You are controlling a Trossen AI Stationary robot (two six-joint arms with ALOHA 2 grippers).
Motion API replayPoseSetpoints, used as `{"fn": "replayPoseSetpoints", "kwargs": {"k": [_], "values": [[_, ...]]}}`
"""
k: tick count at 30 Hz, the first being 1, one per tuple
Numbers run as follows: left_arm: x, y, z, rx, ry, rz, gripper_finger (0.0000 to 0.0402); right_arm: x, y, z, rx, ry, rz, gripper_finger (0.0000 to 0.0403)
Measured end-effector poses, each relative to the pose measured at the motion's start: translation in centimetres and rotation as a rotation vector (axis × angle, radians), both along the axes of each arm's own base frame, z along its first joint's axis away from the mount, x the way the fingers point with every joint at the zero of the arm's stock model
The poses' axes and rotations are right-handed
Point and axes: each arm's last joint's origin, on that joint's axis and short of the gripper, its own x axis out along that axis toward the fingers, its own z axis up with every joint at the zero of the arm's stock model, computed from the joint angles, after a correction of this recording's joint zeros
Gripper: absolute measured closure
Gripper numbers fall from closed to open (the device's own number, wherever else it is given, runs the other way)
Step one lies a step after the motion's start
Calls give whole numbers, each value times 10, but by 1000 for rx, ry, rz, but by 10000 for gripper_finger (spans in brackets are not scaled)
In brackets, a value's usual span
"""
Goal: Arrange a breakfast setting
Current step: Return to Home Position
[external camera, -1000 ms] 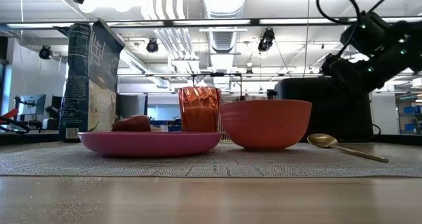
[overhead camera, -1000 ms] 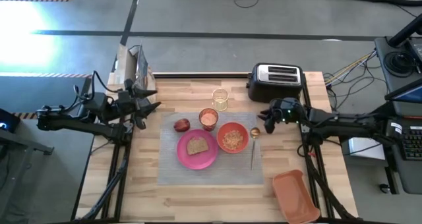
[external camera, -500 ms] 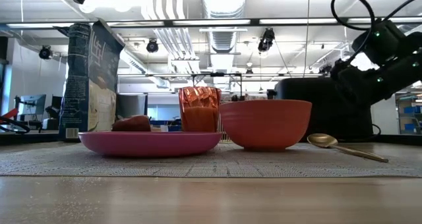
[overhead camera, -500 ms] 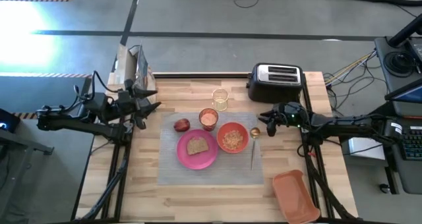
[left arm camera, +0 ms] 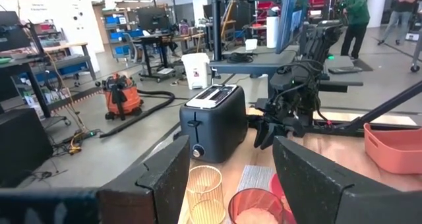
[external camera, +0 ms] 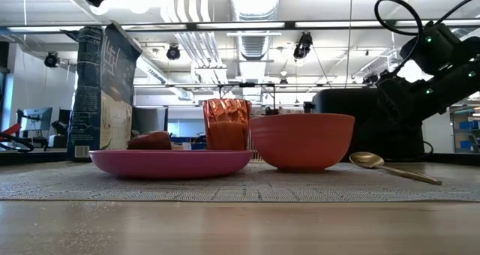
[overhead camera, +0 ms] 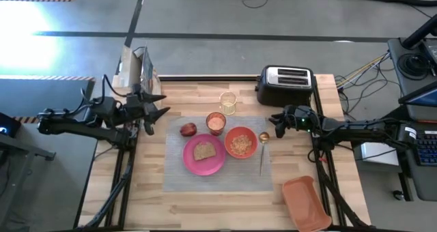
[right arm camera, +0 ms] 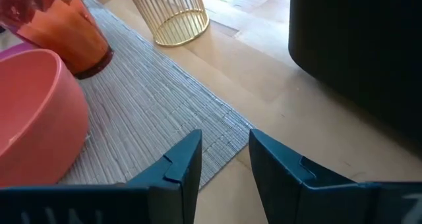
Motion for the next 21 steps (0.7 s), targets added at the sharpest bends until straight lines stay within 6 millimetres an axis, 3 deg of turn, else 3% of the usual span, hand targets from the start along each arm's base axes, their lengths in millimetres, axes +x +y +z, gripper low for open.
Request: {"fn": "replayPoseSetpoints", "kwargs": {"k": [6, 13, 21], "values": [[1, 0, -12, 1, 7, -2, 201, 0, 0, 0, -1, -1, 1, 282], [-27, 2, -58, -8, -123, -1, 201, -3, 2, 12, -40, -83, 0, 278], [-31, 2, -104, -6, -96, 0, 201, -7, 4, 28, -103, -216, -1, 286]]}}
